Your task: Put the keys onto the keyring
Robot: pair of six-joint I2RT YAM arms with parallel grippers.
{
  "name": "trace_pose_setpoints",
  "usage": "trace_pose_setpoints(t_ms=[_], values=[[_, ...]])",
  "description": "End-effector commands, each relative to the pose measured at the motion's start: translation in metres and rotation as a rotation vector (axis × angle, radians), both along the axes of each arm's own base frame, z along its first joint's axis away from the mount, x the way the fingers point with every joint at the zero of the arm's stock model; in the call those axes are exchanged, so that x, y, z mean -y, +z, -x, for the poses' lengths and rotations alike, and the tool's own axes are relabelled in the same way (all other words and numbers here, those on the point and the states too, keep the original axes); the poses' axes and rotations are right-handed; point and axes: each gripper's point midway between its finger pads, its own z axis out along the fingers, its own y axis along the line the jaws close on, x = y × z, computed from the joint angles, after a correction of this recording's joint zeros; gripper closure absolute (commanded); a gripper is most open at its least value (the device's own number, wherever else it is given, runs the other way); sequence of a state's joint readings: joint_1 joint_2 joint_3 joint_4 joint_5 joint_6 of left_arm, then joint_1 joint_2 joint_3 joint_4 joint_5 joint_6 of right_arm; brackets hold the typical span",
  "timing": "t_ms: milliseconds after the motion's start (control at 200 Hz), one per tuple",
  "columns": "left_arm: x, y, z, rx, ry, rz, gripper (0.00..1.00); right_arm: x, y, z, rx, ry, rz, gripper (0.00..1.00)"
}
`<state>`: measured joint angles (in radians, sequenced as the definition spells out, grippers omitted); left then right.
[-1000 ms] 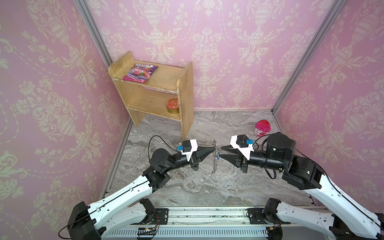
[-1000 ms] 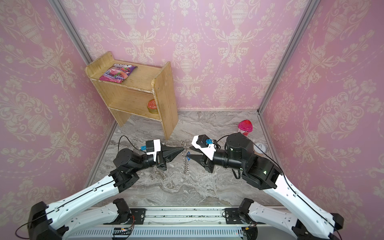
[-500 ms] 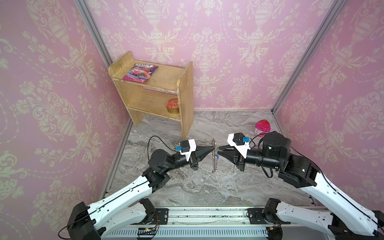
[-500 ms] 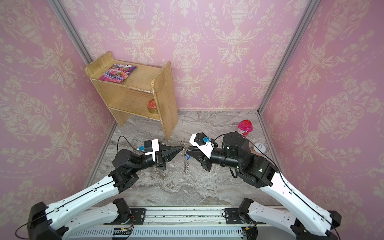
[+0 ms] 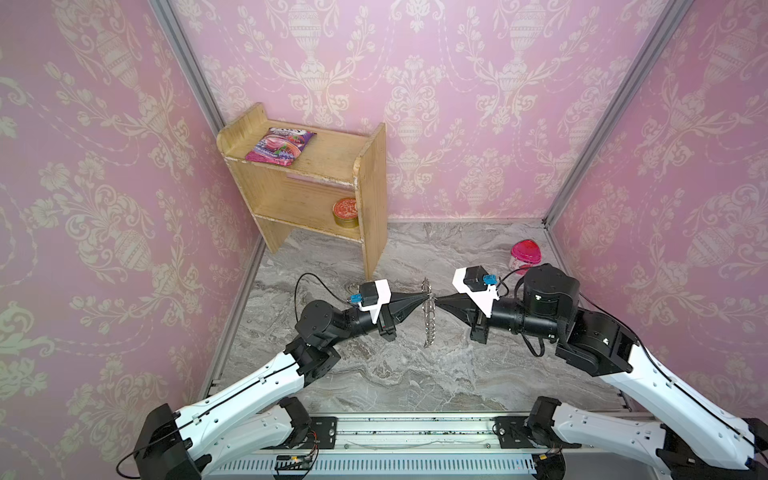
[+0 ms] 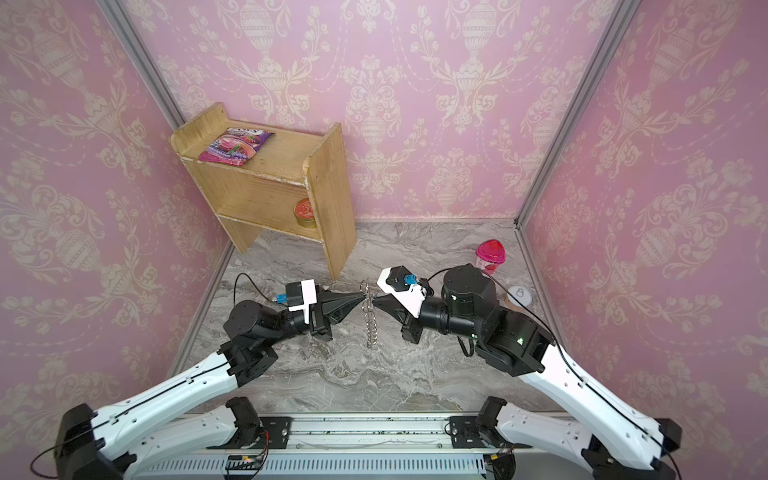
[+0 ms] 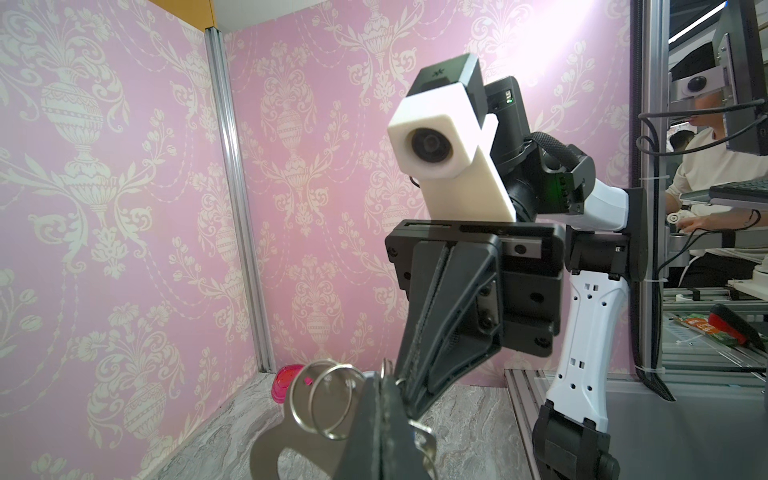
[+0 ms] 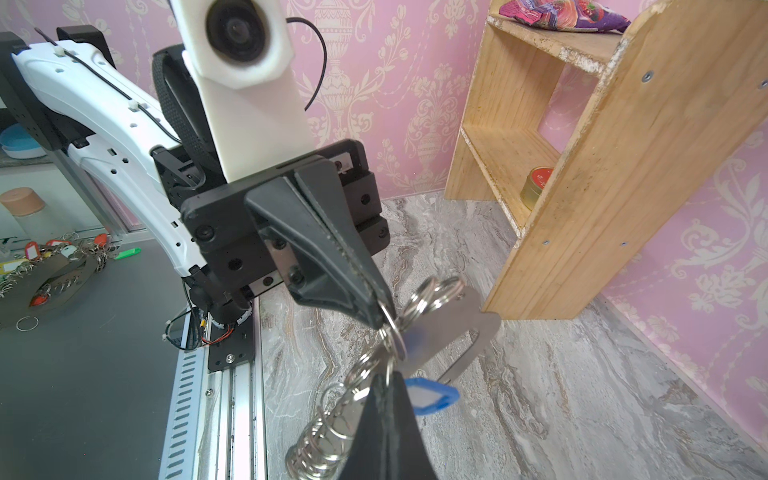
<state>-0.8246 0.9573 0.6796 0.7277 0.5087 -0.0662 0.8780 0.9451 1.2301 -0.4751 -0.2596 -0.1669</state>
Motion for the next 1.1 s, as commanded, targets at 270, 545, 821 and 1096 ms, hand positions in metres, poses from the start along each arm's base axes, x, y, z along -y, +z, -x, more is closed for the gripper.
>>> trace_pose_setpoints(t_ms=[270, 545, 821, 1096], values=[[-0.005, 0.014, -0.004, 0.031, 0.044, 0.083, 1.00, -0.024, -0.022, 0.022, -0.048, 0.102, 0.040, 1.00], [-0.007, 0.009, 0.001, 0.042, 0.039, 0.064, 1.00, -0.005, -0.009, 0.023, 0.007, 0.052, 0.031, 0.66], [-0.007, 0.008, 0.009, 0.059, 0.004, 0.060, 1.00, 0.022, 0.015, 0.012, 0.074, -0.050, 0.003, 0.64], [-0.006, 0.011, 0.019, 0.068, -0.055, 0.066, 1.00, 0.025, 0.023, -0.014, 0.038, -0.094, -0.064, 0.72]])
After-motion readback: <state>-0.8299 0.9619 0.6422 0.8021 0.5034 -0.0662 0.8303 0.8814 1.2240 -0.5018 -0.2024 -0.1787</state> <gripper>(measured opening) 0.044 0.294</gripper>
